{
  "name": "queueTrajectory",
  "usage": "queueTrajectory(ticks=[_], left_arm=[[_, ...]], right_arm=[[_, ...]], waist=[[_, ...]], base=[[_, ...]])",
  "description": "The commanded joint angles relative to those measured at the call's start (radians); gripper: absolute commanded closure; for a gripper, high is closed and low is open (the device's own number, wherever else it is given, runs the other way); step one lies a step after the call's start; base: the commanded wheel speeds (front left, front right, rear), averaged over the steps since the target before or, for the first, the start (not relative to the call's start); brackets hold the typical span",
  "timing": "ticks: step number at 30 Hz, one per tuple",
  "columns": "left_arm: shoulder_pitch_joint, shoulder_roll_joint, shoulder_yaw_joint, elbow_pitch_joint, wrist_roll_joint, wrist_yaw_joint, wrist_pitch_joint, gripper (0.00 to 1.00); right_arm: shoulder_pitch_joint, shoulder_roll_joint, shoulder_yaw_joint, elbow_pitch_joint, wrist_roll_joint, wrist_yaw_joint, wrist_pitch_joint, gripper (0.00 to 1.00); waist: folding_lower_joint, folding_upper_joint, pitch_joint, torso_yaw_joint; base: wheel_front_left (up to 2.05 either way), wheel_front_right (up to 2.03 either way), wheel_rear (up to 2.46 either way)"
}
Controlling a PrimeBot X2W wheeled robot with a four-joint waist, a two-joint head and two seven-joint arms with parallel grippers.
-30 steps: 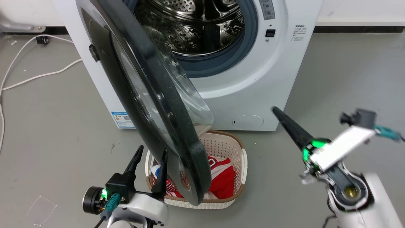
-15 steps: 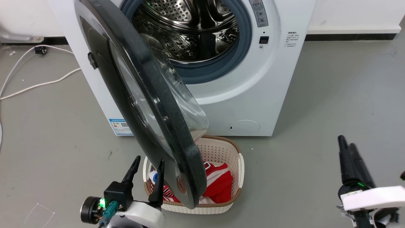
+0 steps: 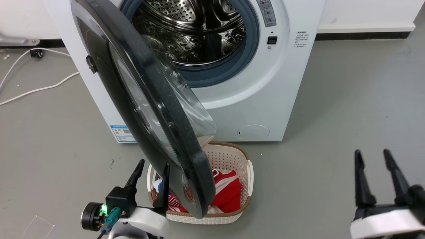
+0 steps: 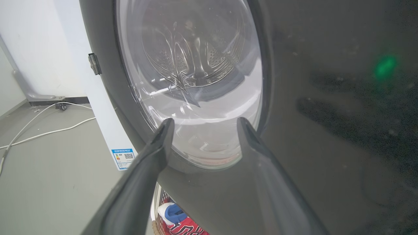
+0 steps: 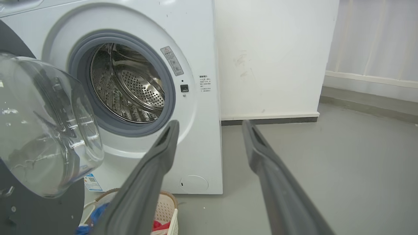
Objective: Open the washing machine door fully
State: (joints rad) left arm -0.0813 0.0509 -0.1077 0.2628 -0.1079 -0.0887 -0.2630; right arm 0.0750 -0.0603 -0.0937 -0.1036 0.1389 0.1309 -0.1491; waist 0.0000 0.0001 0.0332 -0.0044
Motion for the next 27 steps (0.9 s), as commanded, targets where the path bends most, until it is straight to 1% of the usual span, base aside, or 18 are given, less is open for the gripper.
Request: queueTrajectory(ticks=[1,3,6,13,27], left_arm=[[-0.007,-0.001,0.004,0.0,0.007,-0.004,-0.003,0.0],[-0.009,-0.001,0.005,0.001,0.008,-0.006,-0.003,0.0],[-0.01,-0.001,0.009,0.001,0.012,-0.006,-0.003,0.0],[-0.012,-0.001,0.016,-0.005,0.024,-0.009,-0.003,0.0],[-0.016,-0.001,0.013,-0.014,0.033,-0.013,-0.003,0.0]], right_arm=[[0.018,0.005,0.005,0.001,-0.014,0.0,-0.002,0.0],[0.041,0.008,0.016,0.014,-0.047,0.0,-0.002,0.0],[0.059,0.011,0.034,0.043,-0.061,0.0,-0.013,0.0],[0.042,0.011,0.042,0.088,-0.026,0.0,-0.04,0.0],[0.019,0.011,0.038,0.073,-0.017,0.0,-0.042,0.0]], waist=[[0.0,-0.0001,0.0,0.0],[0.0,-0.0001,0.0,0.002],[0.0,-0.0001,0.002,0.002],[0.0,-0.0001,0.012,-0.001],[0.0,-0.0001,0.032,-0.001]], base=[[0.0,0.0,0.0],[0.0,0.0,0.0],[0.0,0.0,0.0],[0.0,0.0,0.0],[0.0,0.0,0.0]])
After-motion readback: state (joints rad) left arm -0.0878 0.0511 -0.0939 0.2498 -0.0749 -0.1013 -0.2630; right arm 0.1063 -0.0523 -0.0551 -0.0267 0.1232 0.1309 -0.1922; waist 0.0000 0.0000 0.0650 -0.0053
